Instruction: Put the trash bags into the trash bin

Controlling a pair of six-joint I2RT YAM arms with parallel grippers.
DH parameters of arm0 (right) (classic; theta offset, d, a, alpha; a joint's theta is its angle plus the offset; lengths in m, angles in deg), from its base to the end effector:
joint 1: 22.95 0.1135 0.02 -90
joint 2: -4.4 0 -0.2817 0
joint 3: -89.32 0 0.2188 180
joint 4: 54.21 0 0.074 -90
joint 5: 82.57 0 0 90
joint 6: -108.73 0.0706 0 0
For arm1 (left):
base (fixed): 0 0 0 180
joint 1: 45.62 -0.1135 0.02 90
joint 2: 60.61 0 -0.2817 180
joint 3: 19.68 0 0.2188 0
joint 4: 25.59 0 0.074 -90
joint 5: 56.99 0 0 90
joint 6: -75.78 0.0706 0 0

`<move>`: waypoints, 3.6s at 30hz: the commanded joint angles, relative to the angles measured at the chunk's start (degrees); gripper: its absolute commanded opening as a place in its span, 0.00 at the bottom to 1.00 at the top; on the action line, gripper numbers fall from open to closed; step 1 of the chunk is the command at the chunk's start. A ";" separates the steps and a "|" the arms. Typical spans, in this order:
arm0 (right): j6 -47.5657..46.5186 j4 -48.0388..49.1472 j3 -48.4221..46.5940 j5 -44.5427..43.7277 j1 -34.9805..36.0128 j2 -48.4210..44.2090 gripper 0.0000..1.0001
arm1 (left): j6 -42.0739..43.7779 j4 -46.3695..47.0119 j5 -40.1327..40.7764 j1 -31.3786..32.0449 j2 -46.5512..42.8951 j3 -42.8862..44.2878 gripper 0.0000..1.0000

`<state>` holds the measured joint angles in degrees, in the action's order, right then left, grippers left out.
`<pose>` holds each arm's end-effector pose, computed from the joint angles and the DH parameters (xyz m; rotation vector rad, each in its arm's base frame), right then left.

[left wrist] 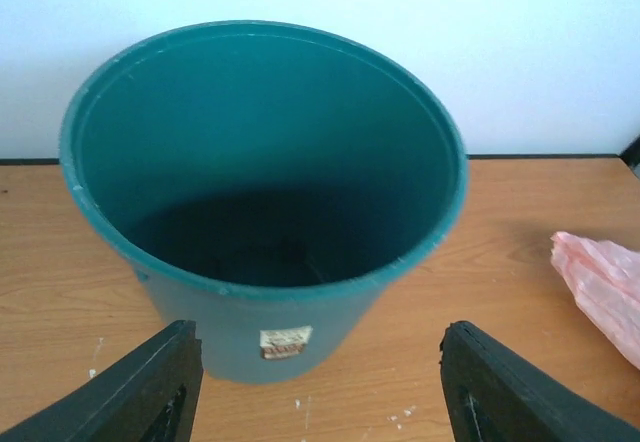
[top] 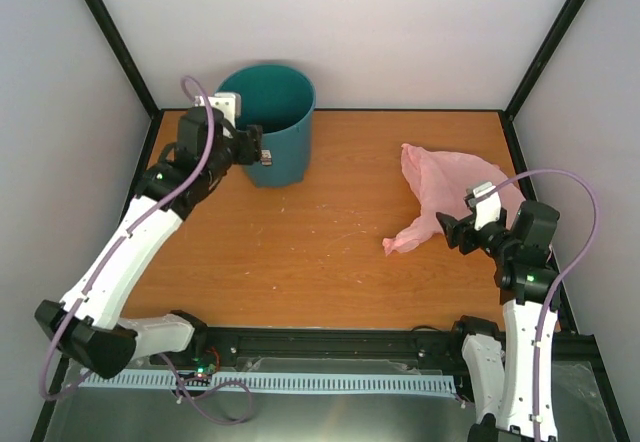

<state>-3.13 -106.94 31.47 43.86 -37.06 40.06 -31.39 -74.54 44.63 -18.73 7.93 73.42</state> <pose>0.1134 0.0147 0.2939 -0.5019 1.9381 0.2689 0.2261 -0.0987 0.4075 0.0386 1.9988 -0.2942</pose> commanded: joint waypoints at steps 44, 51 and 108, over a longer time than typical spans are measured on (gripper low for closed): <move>-2.33 0.04 1.68 1.00 0.22 -5.94 0.80 | -0.98 -9.54 -11.78 -23.70 37.70 34.44 0.38; -2.52 -0.09 1.68 1.24 0.22 -6.14 0.80 | -0.72 -9.35 -11.52 -23.65 38.19 34.63 0.29; -2.12 0.50 1.85 -0.06 0.22 -4.81 0.82 | -1.29 -9.38 -28.24 -6.86 7.12 2.11 0.03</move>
<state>-5.38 -106.76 32.76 43.83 -37.06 35.60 -31.79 -83.04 20.28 -25.74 15.93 74.10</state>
